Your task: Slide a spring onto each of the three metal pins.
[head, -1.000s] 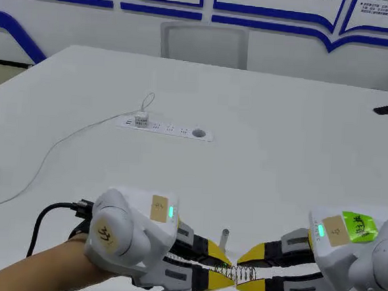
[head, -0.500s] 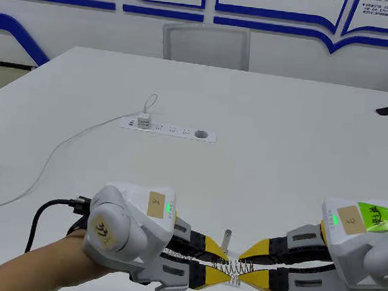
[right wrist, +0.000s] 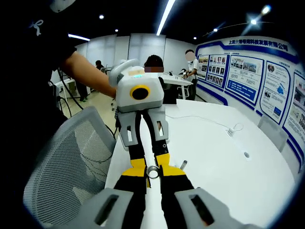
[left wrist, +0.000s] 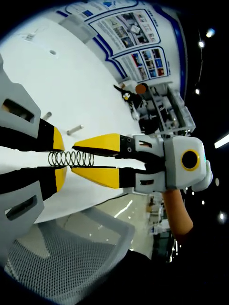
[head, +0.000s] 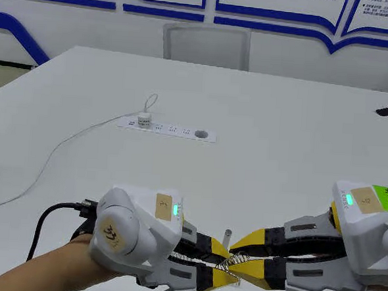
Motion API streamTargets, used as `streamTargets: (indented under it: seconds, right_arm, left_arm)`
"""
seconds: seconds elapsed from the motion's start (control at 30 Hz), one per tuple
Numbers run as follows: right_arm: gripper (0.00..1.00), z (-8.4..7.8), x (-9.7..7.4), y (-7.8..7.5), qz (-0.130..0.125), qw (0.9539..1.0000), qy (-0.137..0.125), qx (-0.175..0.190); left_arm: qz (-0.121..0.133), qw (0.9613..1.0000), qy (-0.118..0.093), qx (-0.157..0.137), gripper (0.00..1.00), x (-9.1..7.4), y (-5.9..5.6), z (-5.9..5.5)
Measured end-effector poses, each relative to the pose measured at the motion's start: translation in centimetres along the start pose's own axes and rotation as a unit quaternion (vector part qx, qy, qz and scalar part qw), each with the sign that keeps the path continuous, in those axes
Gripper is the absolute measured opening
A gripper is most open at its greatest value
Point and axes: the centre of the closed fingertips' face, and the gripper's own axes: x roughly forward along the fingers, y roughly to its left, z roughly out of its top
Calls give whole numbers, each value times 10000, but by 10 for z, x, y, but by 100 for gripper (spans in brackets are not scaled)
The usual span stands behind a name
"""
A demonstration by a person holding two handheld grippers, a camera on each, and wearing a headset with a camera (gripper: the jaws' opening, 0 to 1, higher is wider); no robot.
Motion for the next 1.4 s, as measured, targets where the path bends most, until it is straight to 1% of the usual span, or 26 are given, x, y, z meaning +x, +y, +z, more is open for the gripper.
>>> streamTargets:
  seconds: [0.07, 0.2, 0.33, 0.43, 0.47, 0.57, 0.63, 0.73, 0.83, 0.9, 1.03, 1.07, 1.13, 1.23, 1.33, 1.4]
  right_arm:
    - [11, 2, 0, 0, 9, 10000, -28, 9]
    - [11, 3, 3, 0, 1, 10000, -3, -34]
    - [11, 4, 5, 0, -18, 10000, -31, 5]
    - [11, 4, 7, 0, -9, 10000, -30, 42]
    - [11, 4, 7, 0, -11, 10000, -33, 58]
    - [11, 6, 7, 0, 10, 9999, -74, 96]
    - [11, 7, 6, 0, 8, 9999, -101, 107]
    - [11, 7, 6, 2, 44, 9999, -95, 91]
    - [11, 9, 5, 1, 7, 9999, -125, 105]
    - [11, 10, 5, -1, -23, 9998, -152, 110]
    - [10, 13, 4, -3, -67, 9997, -183, 126]
    - [10, 14, 4, -3, -82, 9997, -189, 119]
    - [10, 14, 4, -3, -67, 9997, -196, 137]
    - [10, 14, 4, -4, -103, 9997, -176, 111]
    - [10, 16, 2, -6, -130, 9994, -225, 225]
    - [10, 16, 2, -8, -171, 9993, -222, 234]
  left_arm:
    - [2, 10000, -30, 32, 9, -1, -1, 0]
    - [179, 9995, -8, 257, 9, -2, 1, -1]
    - [291, 9995, -48, 144, 9, -4, 3, -1]
    - [355, 9991, 68, 240, 9, -5, 3, -3]
    - [370, 9990, 76, 248, 9, -5, 3, -3]
    - [417, 9988, 26, 243, 9, -7, 2, -2]
    - [489, 9983, 4, 310, 9, -9, 3, -1]
    - [468, 9986, -3, 231, 9, -8, 1, -1]
    - [559, 9983, -84, 170, 9, -9, 4, 1]
    - [609, 9979, -113, 185, 9, -11, 5, 2]
    - [648, 9977, -175, 108, 10, -12, 8, 4]
    - [654, 9976, -196, 67, 10, -13, 9, 4]
    - [568, 9980, -251, -101, 10, -13, 7, 5]
    - [571, 9978, -259, -216, 10, -12, 9, 4]
    - [562, 9972, -324, -361, 11, -11, 9, 6]
    - [627, 9971, -332, -279, 11, -11, 12, 7]
